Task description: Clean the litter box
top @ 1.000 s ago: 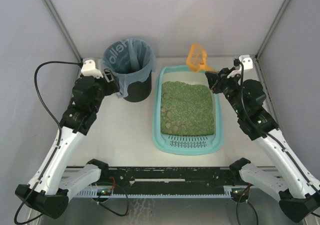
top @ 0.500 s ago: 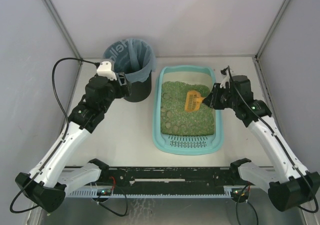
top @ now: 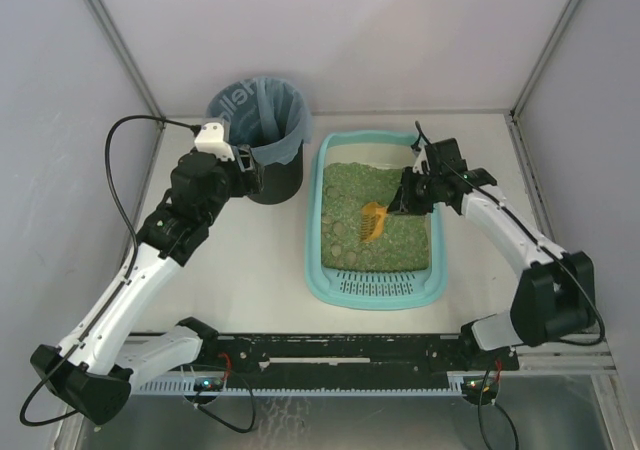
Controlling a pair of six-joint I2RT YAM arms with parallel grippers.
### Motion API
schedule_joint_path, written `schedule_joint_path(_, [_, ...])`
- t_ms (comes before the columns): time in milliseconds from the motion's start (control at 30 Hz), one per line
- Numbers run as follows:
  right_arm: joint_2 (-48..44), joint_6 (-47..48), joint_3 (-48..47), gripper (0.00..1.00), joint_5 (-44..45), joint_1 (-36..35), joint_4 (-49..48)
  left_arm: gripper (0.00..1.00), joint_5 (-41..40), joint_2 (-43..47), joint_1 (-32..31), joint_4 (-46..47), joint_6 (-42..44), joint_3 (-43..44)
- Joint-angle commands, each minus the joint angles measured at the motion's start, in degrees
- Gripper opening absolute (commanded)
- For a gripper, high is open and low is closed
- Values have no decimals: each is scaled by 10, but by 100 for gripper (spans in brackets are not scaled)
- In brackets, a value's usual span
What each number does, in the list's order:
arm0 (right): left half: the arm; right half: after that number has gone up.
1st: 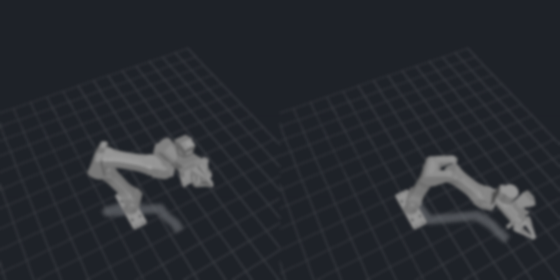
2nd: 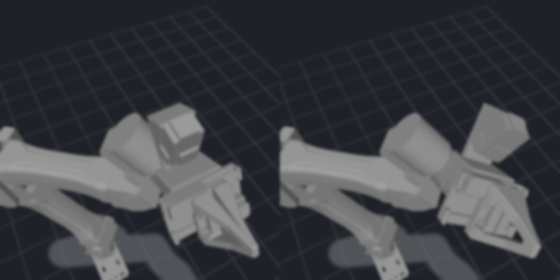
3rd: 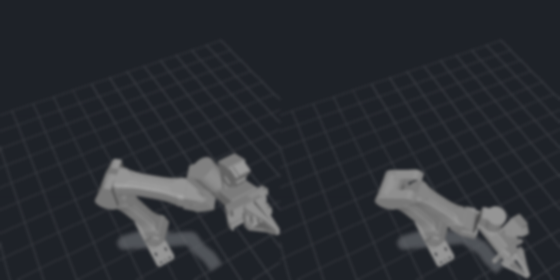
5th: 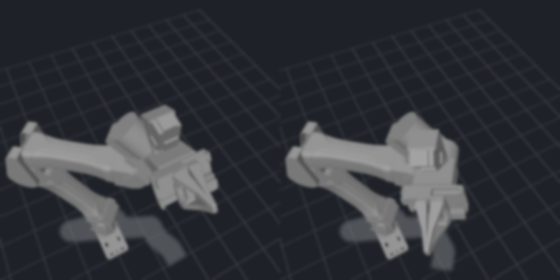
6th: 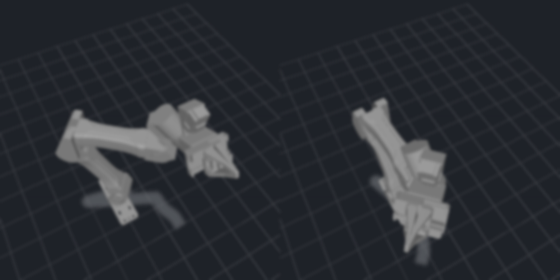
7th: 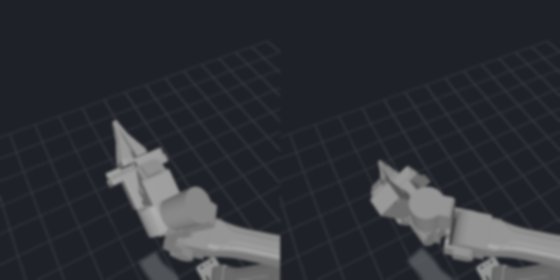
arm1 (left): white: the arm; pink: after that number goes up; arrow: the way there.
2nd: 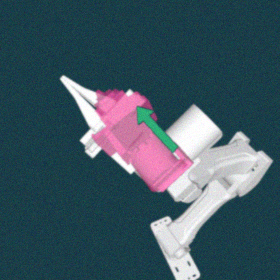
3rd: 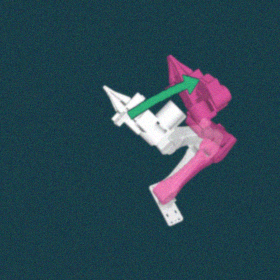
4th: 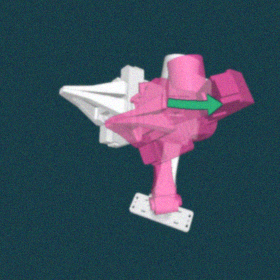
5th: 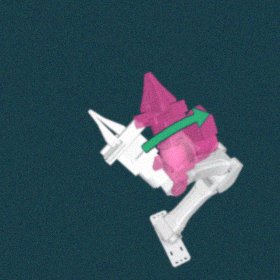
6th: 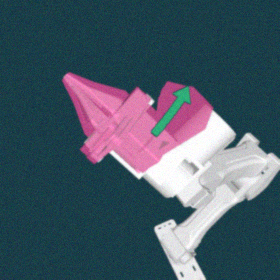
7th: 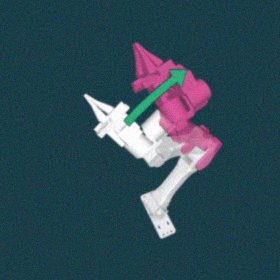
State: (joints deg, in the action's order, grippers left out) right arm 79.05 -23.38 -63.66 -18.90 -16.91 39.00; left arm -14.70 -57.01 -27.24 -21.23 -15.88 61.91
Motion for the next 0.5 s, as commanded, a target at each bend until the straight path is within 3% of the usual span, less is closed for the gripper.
schedule_joint_path(0, [67, -25, -15, 0, -84, -18, -70, 72, 6, -2, -1, 7, 9, 17])
schedule_joint_path(233, [111, -135, 64, 0, -125, -73, -248, 72, 2, -5, -1, 6, 10, 18])
schedule_joint_path(467, [46, -235, 185, 0, -113, -51, -408, 72, 4, -6, -1, 6, 8, 18])
